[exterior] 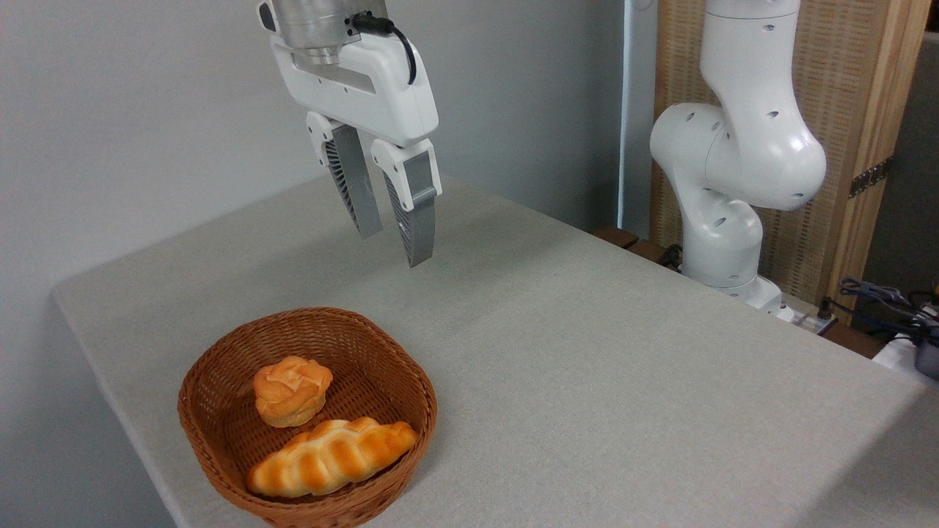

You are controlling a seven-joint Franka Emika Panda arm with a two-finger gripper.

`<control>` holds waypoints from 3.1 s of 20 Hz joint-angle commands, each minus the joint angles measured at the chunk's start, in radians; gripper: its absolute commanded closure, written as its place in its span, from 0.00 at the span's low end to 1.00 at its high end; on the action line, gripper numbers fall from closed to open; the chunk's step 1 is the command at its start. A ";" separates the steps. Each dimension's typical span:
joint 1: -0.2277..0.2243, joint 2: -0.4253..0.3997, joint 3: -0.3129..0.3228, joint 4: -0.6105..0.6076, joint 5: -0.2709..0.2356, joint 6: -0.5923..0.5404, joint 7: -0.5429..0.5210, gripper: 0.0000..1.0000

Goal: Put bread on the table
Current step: 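Lower the open gripper into the wicker basket over the round bun, then close the gripper on the round orange bun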

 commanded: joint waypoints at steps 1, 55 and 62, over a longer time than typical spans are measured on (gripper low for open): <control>0.003 -0.001 0.004 0.012 -0.011 -0.008 0.009 0.00; 0.031 0.215 -0.144 -0.380 -0.207 0.912 -0.042 0.57; 0.032 0.212 -0.151 -0.380 -0.207 0.909 -0.043 0.57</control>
